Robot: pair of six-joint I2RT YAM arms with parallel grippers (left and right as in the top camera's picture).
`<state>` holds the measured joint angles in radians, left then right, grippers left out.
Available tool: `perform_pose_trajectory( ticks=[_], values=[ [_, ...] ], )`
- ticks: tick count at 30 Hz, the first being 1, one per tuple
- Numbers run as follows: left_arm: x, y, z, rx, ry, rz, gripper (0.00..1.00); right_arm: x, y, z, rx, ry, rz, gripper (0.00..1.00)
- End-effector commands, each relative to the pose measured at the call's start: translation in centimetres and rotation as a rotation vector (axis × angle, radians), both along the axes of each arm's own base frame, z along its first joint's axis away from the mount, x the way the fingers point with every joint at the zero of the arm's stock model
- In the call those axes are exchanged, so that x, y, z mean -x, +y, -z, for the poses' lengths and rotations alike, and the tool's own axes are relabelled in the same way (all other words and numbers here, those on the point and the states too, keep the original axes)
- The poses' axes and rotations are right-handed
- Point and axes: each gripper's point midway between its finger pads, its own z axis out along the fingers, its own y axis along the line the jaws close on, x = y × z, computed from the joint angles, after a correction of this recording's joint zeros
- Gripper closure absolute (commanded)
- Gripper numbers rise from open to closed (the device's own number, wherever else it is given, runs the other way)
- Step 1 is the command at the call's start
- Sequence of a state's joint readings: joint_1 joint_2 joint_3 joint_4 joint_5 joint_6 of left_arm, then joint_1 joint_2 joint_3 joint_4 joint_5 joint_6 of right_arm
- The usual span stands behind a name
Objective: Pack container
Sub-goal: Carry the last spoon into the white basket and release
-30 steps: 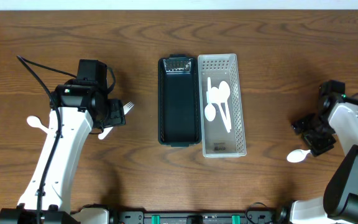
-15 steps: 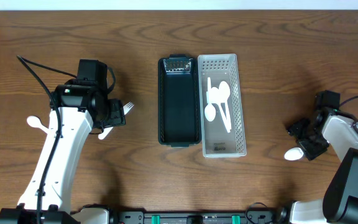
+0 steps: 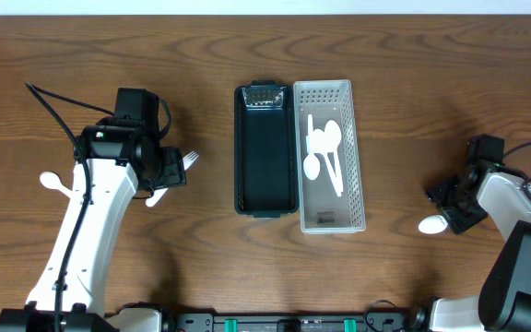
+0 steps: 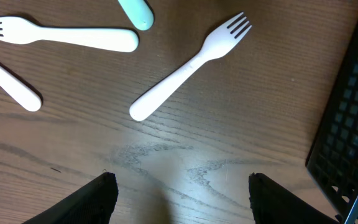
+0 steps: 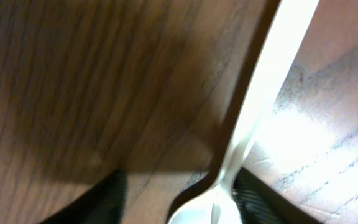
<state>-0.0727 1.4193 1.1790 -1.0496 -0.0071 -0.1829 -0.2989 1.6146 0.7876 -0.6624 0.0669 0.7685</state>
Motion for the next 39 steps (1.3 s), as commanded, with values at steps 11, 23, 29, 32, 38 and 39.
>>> perform_pose_trajectory(
  ticks=[11, 23, 29, 32, 38, 39],
  values=[
    [-0.4, 0.3, -0.7, -0.011, -0.018, -0.003, 0.29, 1.5, 0.0, 1.6, -0.003, 0.047, 0.004, 0.97],
    [-0.4, 0.3, -0.7, -0.011, -0.018, -0.003, 0.29, -5.8, 1.0, -4.4, 0.02, -0.159, -0.219, 0.98],
    [-0.4, 0.3, -0.7, -0.011, -0.019, -0.003, 0.29, -12.5, 7.3, -16.3, 0.06, -0.385, -0.52, 0.99],
    [-0.4, 0.3, -0.7, -0.011, -0.019, -0.003, 0.29, -13.8, 12.1, -20.7, 0.065, -0.466, -0.674, 0.99],
    [-0.4, 0.3, -0.7, -0.011, -0.019, -0.003, 0.29, -13.2, 20.1, -22.1, 0.023, -0.508, -0.874, 0.99],
    [-0.4, 0.3, -0.7, -0.011, -0.019, -0.003, 0.29, -12.9, 21.2, -21.5, 0.012, -0.493, -0.903, 0.99]
  ],
)
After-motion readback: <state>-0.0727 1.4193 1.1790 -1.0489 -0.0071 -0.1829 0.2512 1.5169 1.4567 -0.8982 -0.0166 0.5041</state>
